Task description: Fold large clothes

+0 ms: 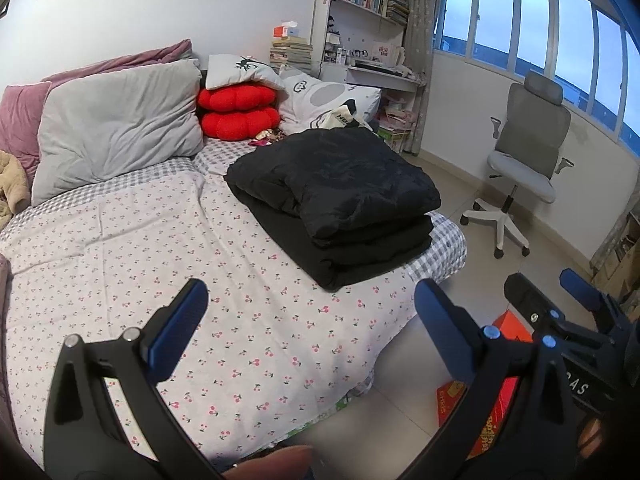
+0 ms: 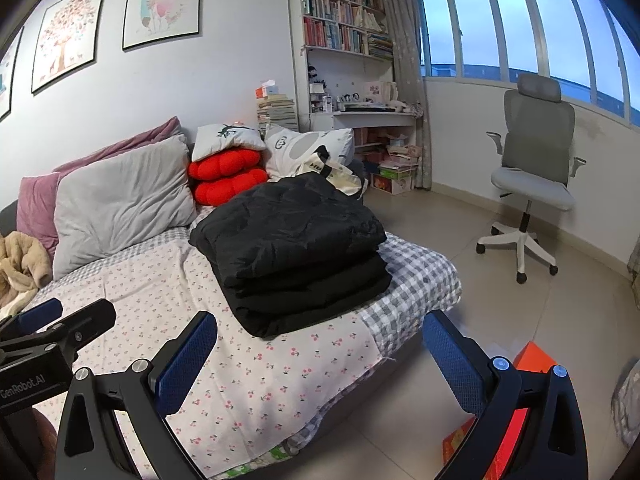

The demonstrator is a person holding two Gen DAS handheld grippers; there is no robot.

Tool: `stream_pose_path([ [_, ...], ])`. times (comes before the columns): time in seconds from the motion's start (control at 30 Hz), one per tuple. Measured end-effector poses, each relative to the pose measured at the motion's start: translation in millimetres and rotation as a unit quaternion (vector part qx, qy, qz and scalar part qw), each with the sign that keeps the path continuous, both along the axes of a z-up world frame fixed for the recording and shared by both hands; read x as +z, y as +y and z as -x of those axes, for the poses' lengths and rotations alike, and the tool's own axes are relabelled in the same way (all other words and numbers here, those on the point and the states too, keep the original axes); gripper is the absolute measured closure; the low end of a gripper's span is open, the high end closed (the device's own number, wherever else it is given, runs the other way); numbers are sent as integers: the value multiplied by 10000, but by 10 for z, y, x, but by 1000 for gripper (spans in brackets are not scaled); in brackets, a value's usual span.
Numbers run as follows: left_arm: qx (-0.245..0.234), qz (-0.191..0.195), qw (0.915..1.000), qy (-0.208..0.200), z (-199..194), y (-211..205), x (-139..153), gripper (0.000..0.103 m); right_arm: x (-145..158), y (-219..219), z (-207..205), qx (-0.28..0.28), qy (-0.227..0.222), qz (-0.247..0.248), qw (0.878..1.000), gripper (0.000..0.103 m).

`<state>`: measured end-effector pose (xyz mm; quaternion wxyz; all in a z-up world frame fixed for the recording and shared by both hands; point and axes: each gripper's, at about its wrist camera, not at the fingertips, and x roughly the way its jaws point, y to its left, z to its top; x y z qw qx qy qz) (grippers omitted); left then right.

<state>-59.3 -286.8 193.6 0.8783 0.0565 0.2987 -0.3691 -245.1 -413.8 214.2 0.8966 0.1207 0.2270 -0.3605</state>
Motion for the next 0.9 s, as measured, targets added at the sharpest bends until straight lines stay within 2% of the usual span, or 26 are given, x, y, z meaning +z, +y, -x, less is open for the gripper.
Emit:
stream_pose_path([
  [0.47, -209, 28, 9993, 309, -2, -125, -115, 0, -89, -41, 40, -139, 80, -79, 9998, 0],
  [0.9, -390, -33, 9985, 391, -4, -212, -182, 0, -174, -78, 74, -282, 177, -116, 9994, 0],
])
